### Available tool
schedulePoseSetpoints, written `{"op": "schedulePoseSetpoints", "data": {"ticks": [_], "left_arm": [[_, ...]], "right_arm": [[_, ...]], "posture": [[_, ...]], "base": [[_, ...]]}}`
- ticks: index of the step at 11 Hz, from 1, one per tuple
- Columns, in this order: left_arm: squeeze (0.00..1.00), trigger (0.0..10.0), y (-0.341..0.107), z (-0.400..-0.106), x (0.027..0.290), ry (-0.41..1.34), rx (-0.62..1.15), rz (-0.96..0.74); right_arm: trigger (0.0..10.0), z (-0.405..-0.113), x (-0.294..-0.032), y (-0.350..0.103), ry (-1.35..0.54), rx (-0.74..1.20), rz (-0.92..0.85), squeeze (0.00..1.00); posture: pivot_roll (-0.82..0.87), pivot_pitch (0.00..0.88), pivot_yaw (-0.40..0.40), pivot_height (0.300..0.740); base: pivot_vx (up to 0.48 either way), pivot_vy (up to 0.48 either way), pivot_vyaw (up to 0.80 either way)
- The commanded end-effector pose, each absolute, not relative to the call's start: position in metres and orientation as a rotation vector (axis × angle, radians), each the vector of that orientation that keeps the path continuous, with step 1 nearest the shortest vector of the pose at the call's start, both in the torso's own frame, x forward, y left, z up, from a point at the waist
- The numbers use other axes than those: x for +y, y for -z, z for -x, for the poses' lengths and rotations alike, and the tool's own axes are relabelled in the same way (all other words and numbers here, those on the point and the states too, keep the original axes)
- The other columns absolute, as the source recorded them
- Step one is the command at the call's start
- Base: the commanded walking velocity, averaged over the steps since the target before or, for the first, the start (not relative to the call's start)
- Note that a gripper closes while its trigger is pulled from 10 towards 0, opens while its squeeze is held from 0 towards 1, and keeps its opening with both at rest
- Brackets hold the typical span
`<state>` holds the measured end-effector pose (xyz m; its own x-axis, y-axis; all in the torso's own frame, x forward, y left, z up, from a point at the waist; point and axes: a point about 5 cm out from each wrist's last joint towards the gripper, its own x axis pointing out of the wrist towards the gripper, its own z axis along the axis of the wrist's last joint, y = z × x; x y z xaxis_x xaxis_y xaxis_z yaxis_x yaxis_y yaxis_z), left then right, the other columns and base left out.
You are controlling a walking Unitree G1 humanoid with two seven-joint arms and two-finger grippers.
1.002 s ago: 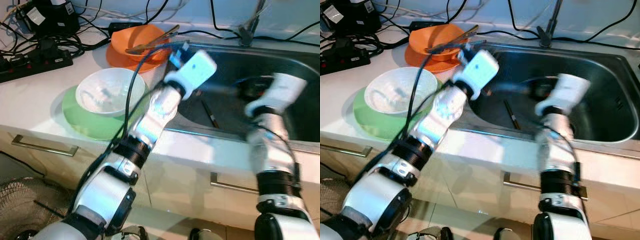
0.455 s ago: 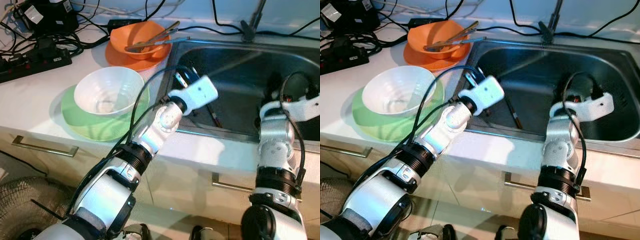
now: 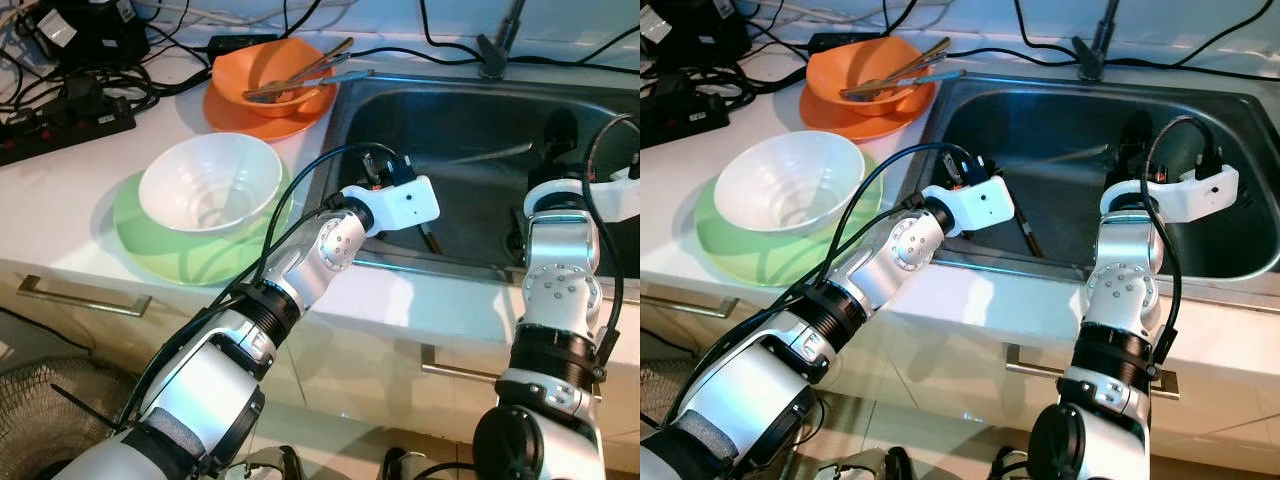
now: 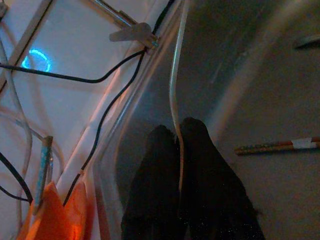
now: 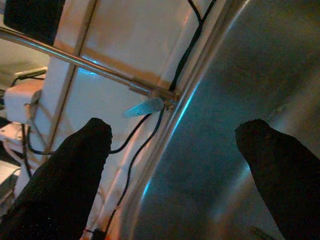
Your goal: Kitchen organization
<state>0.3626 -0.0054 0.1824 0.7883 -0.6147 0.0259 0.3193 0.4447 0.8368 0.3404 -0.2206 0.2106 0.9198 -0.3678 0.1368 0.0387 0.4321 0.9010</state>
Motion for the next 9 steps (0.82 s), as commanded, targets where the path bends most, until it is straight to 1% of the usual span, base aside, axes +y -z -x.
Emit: {"op": "schedulePoseSetpoints", "data": {"ticks": [1,2,3,5,7,9], "left_arm": [[0.00,10.0,-0.172,-0.364,0.001,0.597,-0.304,-0.983],[0.00,10.0,-0.171,-0.363,0.000,0.599,-0.308,-0.989],[0.00,10.0,-0.171,-0.363,-0.002,0.603,-0.315,-0.989],[0.00,10.0,-0.177,-0.365,-0.003,0.593,-0.323,-0.993],[0.00,10.0,-0.180,-0.366,-0.002,0.576,-0.329,-0.993],[0.00,10.0,-0.180,-0.367,-0.002,0.569,-0.329,-0.994]], "right_arm": [[10.0,-0.337,-0.220,-0.215,0.252,-0.343,-1.113,0.00],[10.0,-0.336,-0.217,-0.218,0.223,-0.340,-1.110,0.00],[10.0,-0.335,-0.209,-0.219,0.188,-0.317,-1.124,0.00],[10.0,-0.335,-0.191,-0.221,0.103,-0.273,-1.151,0.00],[10.0,-0.335,-0.179,-0.215,0.066,-0.213,-1.150,0.00],[10.0,-0.335,-0.177,-0.212,0.068,-0.192,-1.163,0.00]], "posture": [[-0.03,0.077,0.080,0.740],[-0.04,0.063,0.082,0.740],[-0.04,0.046,0.081,0.740],[-0.04,0.055,0.078,0.740],[-0.03,0.061,0.074,0.740],[-0.03,0.066,0.074,0.740]], "base": [[0.000,0.000,0.00],[0.000,0.000,0.00],[0.000,0.000,0.00],[0.000,0.000,0.00],[0.000,0.000,0.00],[0.000,0.000,0.00]]}}
